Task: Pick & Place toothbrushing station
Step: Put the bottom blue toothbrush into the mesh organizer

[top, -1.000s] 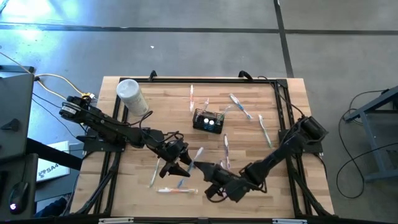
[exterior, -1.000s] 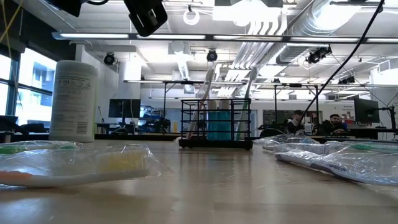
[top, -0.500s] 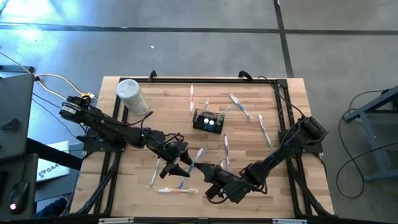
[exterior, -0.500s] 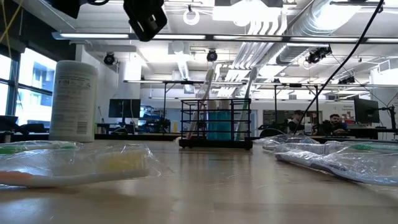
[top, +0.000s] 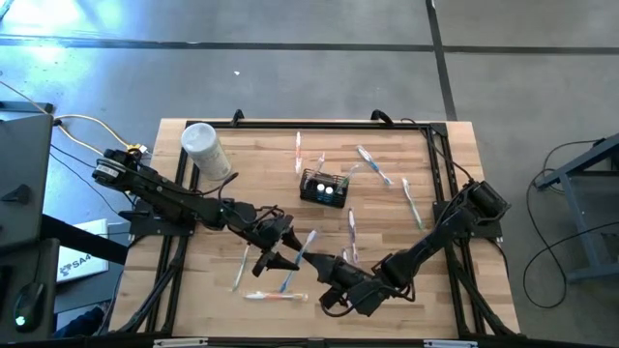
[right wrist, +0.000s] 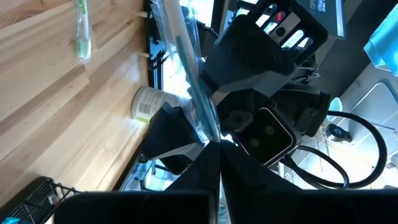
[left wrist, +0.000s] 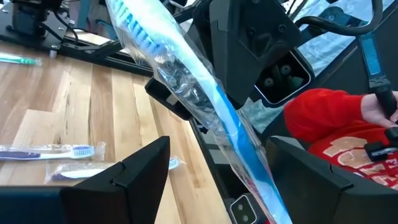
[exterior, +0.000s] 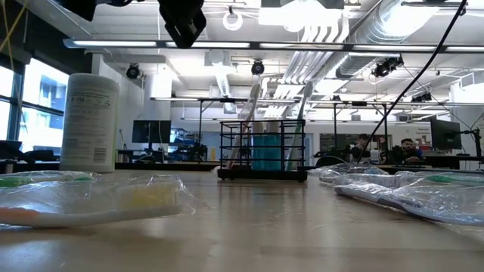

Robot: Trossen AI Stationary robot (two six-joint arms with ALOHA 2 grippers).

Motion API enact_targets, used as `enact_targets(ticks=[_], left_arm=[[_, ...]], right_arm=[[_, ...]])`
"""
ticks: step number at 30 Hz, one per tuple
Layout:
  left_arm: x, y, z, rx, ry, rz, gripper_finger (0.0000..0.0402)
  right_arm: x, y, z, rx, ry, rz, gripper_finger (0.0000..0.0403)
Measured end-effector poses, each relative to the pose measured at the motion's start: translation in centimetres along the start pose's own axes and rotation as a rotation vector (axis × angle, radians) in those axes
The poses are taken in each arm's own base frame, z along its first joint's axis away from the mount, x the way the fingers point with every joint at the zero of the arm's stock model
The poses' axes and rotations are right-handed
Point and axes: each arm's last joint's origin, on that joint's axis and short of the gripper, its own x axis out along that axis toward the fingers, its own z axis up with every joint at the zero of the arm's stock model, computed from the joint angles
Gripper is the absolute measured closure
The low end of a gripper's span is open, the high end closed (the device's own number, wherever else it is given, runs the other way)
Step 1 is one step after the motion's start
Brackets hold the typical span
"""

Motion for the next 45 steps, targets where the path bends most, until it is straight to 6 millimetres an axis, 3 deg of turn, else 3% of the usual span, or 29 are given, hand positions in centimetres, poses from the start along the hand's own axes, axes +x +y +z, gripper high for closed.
enact_targets(ticks=[4, 8, 22, 36, 45], left_arm=[[0.2, 0.2, -0.3, 0.003, 0.005, 0.019, 0.0144], [0.5, 0.5, -0.6, 0.000, 0.018, 0.025, 0.0179], [0.5, 0.4, -0.6, 0.034, 0.013, 0.014, 0.0383], [0.5, 0.4, -0.5, 0.063, 0.005, 0.023, 0.0388], [0.2, 0.2, -0.2, 0.071, -0.002, 0.016, 0.0388]], right_arm=[[0.0, 0.0, 0.0, 0.000, 0.000, 0.000, 0.0400], [0.0, 0.0, 0.0, -0.001, 0.000, 0.000, 0.0400], [0.0, 0.0, 0.0, 0.143, 0.015, -0.002, 0.0400], [-1.0, -0.2, 0.3, 0.420, 0.096, -0.052, 0.0388], [-2.6, -0.4, 0.7, 0.536, 0.174, -0.099, 0.0274]])
